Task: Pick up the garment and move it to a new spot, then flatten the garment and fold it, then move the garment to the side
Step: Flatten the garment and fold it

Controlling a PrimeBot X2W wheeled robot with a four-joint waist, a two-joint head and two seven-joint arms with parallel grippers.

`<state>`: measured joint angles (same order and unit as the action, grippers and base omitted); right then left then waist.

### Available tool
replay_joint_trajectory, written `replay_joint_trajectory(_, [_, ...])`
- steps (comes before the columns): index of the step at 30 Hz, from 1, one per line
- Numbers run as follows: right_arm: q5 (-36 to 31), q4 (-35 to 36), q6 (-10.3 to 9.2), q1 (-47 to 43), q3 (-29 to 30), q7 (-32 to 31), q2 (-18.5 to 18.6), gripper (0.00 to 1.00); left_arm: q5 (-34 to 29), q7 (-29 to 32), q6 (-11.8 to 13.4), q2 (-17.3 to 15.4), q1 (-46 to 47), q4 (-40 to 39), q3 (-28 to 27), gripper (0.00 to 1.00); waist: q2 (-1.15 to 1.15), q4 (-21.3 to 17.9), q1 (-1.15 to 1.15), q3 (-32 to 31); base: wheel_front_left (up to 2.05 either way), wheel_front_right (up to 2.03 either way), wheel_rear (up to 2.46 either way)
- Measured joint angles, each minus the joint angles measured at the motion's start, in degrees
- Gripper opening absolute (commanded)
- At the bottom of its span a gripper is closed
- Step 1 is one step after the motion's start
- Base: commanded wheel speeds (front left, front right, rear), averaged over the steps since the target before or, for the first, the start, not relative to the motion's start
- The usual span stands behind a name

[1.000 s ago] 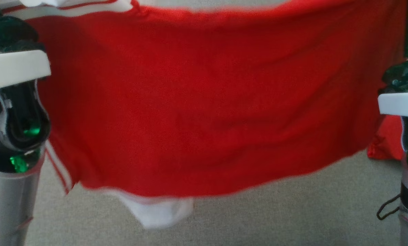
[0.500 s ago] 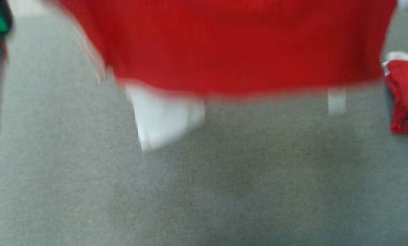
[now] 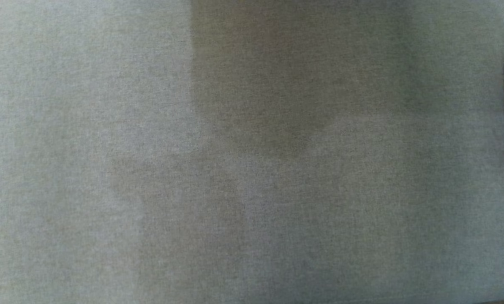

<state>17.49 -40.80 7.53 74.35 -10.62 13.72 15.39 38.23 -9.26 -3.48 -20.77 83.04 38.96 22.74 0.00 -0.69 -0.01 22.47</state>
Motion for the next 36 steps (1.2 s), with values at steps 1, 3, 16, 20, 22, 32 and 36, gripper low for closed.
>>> replay_joint_trajectory(1, [0.01,-1.65,0.01,-0.20,-0.51,0.01,0.00,0.00,-0.25,-0.54,-0.19,0.14,-0.43,1.11,0.52,0.00,0.00,0.03,0.01,0.00,0.00,0.00,0.00])
replay_joint_trajectory(3, [0.12,-4.60,0.01,-1.62,-2.38,0.05,-0.05,0.00,-0.89,-1.53,-0.88,0.52,-2.30,3.14,1.89,0.00,0.00,0.10,0.00,-0.08,0.00,0.00,0.00])
replay_joint_trajectory(16, [11.81,-11.02,0.01,-21.59,-26.99,-10.44,4.69,0.00,-4.12,-3.86,-3.18,0.18,-33.35,9.51,12.07,0.00,0.00,1.24,-0.01,-6.28,0.00,0.00,0.00])
replay_joint_trajectory(20, [16.23,-6.72,0.01,-25.99,-34.09,-13.25,9.06,0.00,-1.64,0.13,-3.74,-1.92,-39.92,5.59,15.47,0.00,0.00,1.89,-0.01,-9.85,0.00,0.00,0.00])
replay_joint_trajectory(22, [18.29,-4.31,0.01,-27.98,-37.45,-14.66,11.00,0.00,0.14,2.58,-4.11,-3.80,-43.15,1.81,17.37,0.00,0.00,2.12,-0.01,-11.60,0.00,0.00,0.00])
replay_joint_trajectory(32, [28.02,6.47,0.01,-34.10,-46.41,-17.85,19.46,0.00,9.65,14.94,-4.10,-16.80,-57.65,-21.85,21.94,0.00,0.00,2.71,0.00,-18.58,0.00,0.00,0.00])
replay_joint_trajectory(36, [31.98,10.24,0.01,-38.17,-48.12,-19.34,22.10,0.00,12.38,19.47,-2.13,-22.07,-64.84,-32.26,22.76,0.00,0.01,2.48,-0.01,-21.68,0.00,0.00,0.00])
